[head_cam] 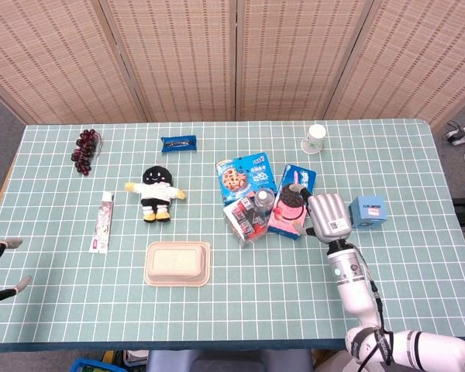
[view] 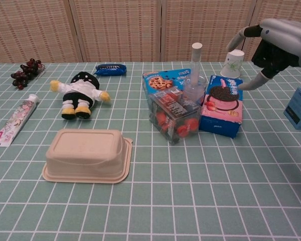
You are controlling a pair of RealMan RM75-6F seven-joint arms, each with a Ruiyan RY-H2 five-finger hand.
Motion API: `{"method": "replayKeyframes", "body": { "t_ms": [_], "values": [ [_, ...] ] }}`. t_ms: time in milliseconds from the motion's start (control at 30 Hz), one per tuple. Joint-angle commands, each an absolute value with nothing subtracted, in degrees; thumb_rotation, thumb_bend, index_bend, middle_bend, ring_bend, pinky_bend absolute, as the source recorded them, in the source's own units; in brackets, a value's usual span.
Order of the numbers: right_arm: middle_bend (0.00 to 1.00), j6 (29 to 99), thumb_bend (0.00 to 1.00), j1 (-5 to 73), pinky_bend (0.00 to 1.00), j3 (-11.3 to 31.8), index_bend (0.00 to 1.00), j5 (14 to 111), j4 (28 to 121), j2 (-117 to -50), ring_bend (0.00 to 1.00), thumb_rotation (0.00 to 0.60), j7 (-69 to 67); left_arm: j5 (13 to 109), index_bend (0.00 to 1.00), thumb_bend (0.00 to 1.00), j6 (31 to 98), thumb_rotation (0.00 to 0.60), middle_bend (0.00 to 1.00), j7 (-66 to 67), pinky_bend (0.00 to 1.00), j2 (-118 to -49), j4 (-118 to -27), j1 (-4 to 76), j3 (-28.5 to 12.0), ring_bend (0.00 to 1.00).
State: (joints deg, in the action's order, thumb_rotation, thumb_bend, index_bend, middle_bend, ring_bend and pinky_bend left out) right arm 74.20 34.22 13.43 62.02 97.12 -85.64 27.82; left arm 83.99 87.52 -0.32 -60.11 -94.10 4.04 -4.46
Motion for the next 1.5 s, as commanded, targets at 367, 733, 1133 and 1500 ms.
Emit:
{"method": "replayKeyframes", "body": {
  "t_ms": [367, 733, 1133, 1500],
  "values": [
    [1.0, 70.28, 0.15, 36.86, 1.0, 17.3, 0.35, 62.59, 87.86, -93.54, 1.0, 0.6, 18.44, 84.06, 0.36, 0.14, 87.56, 0.6, 0.35, -0.67, 0.45, -59.92, -94.27, 3.99, -4.45, 0.3],
    [1.0, 67.86, 0.2, 38.68, 1.0, 19.06, 0.36, 60.56, 84.01, -97.09, 1.0, 0.6, 16.51, 83.94, 0.36, 0.14, 87.91, 0.6, 0.35, -1.34, 0.45, -59.51, -94.41, 3.76, -4.59, 0.3],
    [1.0, 66.39, 0.24, 40.19, 1.0, 19.73, 0.38, 59.8, 81.36, -99.68, 1.0, 0.6, 16.0, 83.88, 0.36, 0.14, 88.12, 0.6, 0.35, -1.62, 0.45, -59.23, -94.65, 3.61, -4.68, 0.3],
    [1.0, 66.11, 0.25, 41.59, 1.0, 20.82, 0.39, 59.2, 79.26, -101.85, 1.0, 0.6, 16.07, 83.87, 0.36, 0.14, 88.24, 0.6, 0.35, -2.12, 0.45, -59.0, -94.69, 3.51, -4.76, 0.3]
  ]
}}
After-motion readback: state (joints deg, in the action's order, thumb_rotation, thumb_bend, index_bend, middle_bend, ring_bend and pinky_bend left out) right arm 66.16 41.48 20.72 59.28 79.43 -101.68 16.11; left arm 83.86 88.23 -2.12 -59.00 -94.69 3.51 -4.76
